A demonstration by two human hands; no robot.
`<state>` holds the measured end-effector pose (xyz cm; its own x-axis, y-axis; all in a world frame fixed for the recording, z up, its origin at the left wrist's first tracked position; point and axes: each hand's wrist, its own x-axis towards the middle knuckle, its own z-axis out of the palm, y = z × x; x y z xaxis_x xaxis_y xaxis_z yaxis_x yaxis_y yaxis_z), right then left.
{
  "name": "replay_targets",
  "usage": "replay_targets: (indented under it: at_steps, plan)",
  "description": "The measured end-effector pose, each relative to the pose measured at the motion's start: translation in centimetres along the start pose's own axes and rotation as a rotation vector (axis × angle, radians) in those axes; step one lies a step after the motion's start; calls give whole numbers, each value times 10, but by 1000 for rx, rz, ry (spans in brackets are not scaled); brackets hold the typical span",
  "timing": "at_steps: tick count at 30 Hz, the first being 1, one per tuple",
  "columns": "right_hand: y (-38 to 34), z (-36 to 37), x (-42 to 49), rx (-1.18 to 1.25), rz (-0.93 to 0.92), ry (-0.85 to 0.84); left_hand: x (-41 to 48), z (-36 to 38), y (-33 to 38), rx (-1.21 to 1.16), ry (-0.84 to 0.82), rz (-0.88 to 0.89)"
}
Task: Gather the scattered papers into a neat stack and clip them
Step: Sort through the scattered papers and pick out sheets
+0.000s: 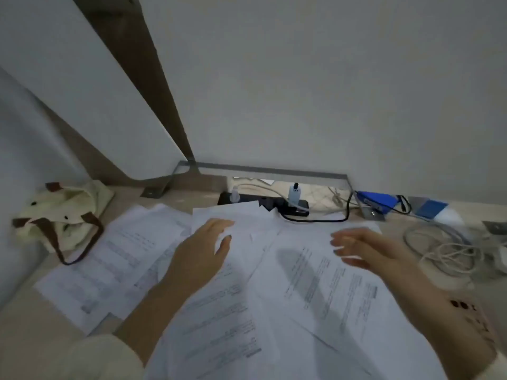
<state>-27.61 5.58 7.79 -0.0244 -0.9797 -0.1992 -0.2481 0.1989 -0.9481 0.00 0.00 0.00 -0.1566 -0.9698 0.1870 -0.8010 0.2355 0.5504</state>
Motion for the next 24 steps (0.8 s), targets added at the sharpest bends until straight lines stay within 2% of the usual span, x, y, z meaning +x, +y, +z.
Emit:
replay_targets:
  at_steps: [4, 7, 10, 15, 17, 19, 21, 24]
  plan:
    - [97, 52, -6, -318, 272, -193, -66, 56, -48, 108, -253, -143]
    - [148, 91, -12, -363, 342, -213, -104, 87, -85, 291, -278, -255]
    - [178, 121, -11, -368, 368, -178, -138, 114, -105, 296, -219, -308]
    - [198, 152, -10, -344, 276, -118, -160, 140, -104, 252, -136, -285]
    - [200, 158, -16, -415, 175, -83, -161, 141, -95, 195, -80, -281]
    - [201, 157, -24, -457, 56, -63, -163, 137, -88, 121, -97, -268]
    - [195, 146, -37, -458, -20, -65, -160, 126, -76, 79, -71, -158]
    - [187, 115, -56, -514, -134, -116, -152, 104, -46, 142, -76, 113]
